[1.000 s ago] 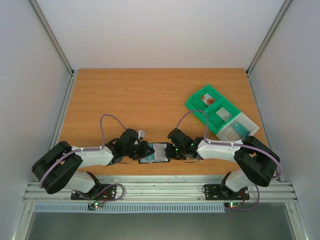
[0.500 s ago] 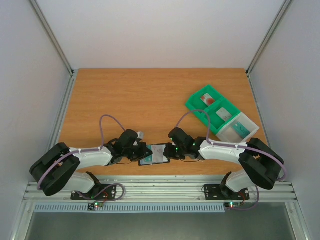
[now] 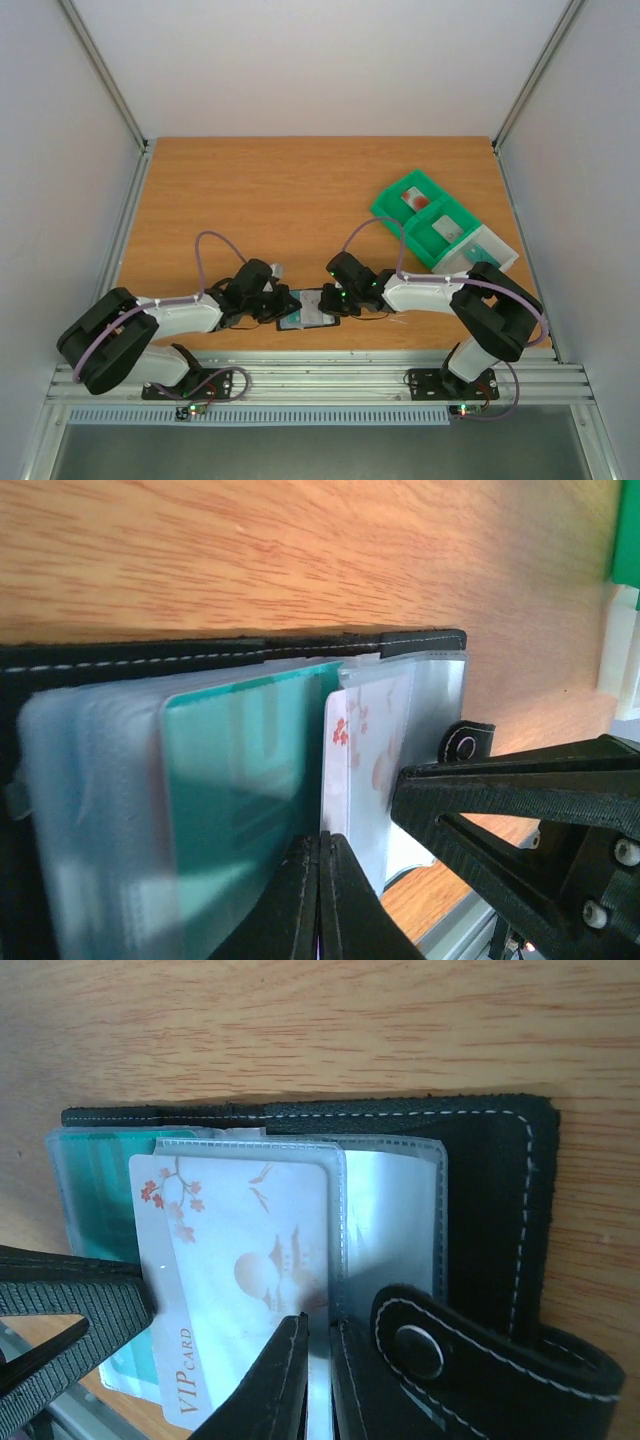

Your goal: Take the credit cards out of the card holder

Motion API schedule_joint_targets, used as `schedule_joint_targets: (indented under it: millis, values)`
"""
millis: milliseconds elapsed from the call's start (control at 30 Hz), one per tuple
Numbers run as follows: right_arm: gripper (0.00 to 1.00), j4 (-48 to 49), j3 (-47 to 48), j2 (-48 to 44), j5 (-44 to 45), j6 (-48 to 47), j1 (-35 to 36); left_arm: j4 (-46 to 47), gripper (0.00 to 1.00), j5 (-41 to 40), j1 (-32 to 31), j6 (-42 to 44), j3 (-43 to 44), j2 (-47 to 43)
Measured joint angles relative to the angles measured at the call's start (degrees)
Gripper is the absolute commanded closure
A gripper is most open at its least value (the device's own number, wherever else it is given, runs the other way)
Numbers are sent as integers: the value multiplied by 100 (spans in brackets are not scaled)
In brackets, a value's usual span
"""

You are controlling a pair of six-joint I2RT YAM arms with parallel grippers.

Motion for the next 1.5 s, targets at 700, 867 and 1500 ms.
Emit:
schedule_joint_targets:
  millis: [700, 867, 1500]
  values:
    - [91, 369, -116, 55, -85, 48, 0, -72, 70, -55, 107, -166, -188, -376]
    - [91, 415, -129, 59, -101, 72, 0, -11, 71, -59, 107, -240, -203, -363]
    - [91, 562, -197, 59, -122, 195, 0, 227, 100, -105, 92, -400, -179, -195]
